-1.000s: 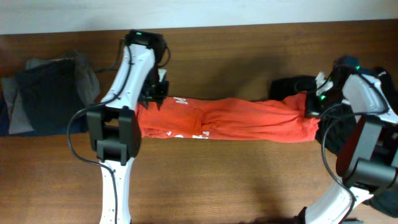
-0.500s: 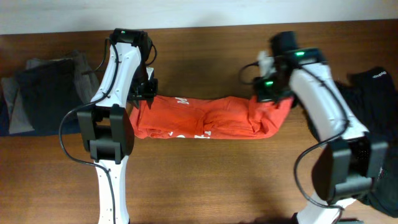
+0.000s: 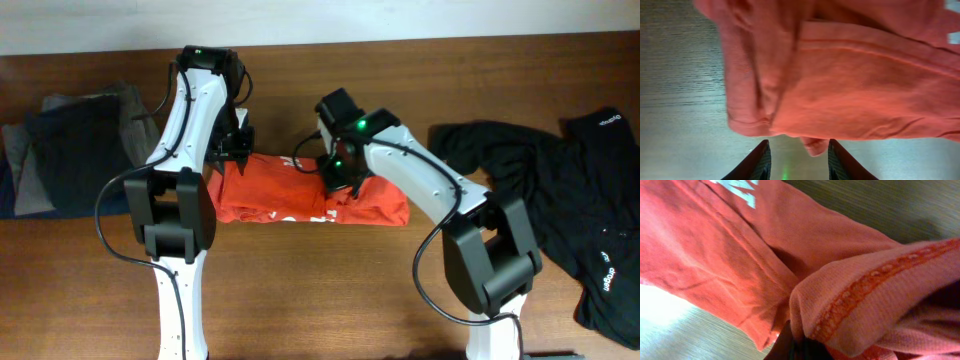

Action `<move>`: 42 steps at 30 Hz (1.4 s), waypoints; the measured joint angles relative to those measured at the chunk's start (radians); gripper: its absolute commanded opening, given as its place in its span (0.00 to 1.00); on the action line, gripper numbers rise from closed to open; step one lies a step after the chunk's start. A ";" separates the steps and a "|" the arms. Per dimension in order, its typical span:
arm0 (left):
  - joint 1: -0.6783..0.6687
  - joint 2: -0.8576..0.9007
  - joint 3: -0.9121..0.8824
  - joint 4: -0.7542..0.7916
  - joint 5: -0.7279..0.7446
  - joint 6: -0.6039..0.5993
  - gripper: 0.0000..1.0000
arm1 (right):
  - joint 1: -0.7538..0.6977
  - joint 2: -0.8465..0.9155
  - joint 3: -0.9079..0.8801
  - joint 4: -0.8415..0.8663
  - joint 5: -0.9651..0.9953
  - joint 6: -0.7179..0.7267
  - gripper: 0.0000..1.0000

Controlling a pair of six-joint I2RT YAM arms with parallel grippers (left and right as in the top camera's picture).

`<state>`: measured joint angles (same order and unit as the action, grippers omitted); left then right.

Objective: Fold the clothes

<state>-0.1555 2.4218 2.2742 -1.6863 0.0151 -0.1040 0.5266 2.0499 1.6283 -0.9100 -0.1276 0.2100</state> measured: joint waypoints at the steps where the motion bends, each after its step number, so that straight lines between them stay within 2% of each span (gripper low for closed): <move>1: 0.000 0.000 0.000 0.000 0.004 0.001 0.37 | 0.008 0.002 0.000 0.011 0.000 0.011 0.17; 9: 0.000 0.000 0.000 0.000 0.012 0.007 0.38 | 0.015 0.011 0.018 0.054 -0.029 0.021 0.23; 16: 0.000 0.000 0.000 0.000 0.014 0.007 0.38 | 0.015 0.012 0.154 -0.079 -0.080 -0.001 0.31; 23: 0.000 0.000 0.000 0.000 0.014 0.007 0.38 | 0.015 -0.013 0.242 -0.295 0.114 0.054 0.31; 25: 0.000 0.000 0.000 0.000 0.015 0.007 0.38 | 0.015 -0.017 0.240 -0.301 0.146 0.066 0.31; 28: 0.000 0.000 0.000 0.000 0.014 0.007 0.38 | 0.015 -0.018 0.213 -0.301 0.220 0.103 0.38; 33: 0.000 0.000 0.000 0.000 0.014 0.007 0.38 | 0.011 -0.018 0.142 -0.263 0.340 0.161 0.40; 40: 0.000 0.000 0.000 0.000 0.015 0.007 0.38 | -0.045 -0.018 0.130 -0.245 0.383 0.181 0.38; 42: 0.000 0.000 0.000 0.000 0.015 0.007 0.38 | -0.062 -0.017 0.130 -0.244 0.372 0.183 0.30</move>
<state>-0.1555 2.4218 2.2742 -1.6867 0.0299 -0.0967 0.4644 2.0327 1.7584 -1.1542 0.2440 0.3927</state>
